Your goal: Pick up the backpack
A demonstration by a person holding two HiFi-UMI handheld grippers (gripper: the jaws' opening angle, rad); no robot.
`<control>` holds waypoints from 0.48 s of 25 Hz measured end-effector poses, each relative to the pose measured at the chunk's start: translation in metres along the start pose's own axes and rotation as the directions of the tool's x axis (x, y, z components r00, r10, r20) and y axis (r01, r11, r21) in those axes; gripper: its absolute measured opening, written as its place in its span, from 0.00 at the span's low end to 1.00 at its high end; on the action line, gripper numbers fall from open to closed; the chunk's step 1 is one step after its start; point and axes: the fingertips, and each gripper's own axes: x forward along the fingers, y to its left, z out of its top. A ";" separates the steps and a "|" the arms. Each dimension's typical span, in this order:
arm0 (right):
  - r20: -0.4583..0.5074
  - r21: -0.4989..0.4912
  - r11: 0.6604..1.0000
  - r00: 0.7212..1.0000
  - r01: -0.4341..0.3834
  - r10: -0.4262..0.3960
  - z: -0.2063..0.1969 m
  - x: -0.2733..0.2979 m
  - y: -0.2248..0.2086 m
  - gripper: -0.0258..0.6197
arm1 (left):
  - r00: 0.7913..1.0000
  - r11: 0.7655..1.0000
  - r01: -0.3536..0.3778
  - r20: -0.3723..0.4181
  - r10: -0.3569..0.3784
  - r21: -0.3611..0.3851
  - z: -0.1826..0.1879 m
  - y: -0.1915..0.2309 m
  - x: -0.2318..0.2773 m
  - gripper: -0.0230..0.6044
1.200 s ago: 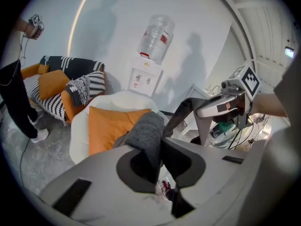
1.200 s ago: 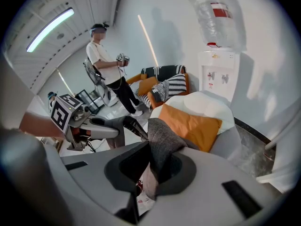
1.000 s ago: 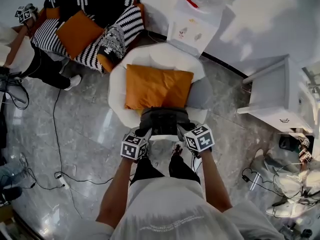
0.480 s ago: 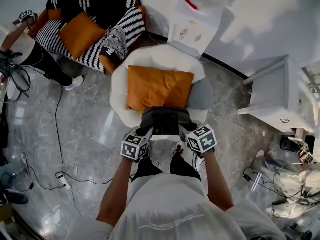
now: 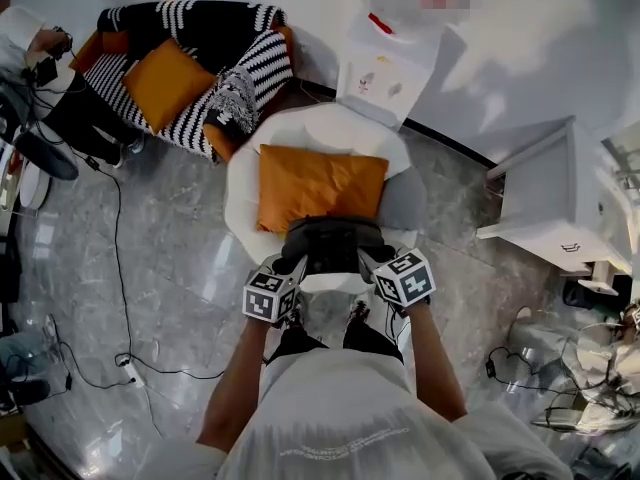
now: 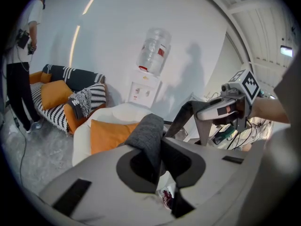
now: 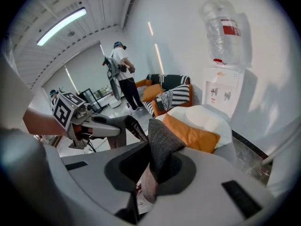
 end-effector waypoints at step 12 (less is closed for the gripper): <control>0.061 -0.044 0.999 0.998 0.008 -0.005 0.040 -0.016 -0.002 0.10 | 0.996 0.999 -0.032 0.080 0.030 0.024 0.044 0.005 -0.010 0.11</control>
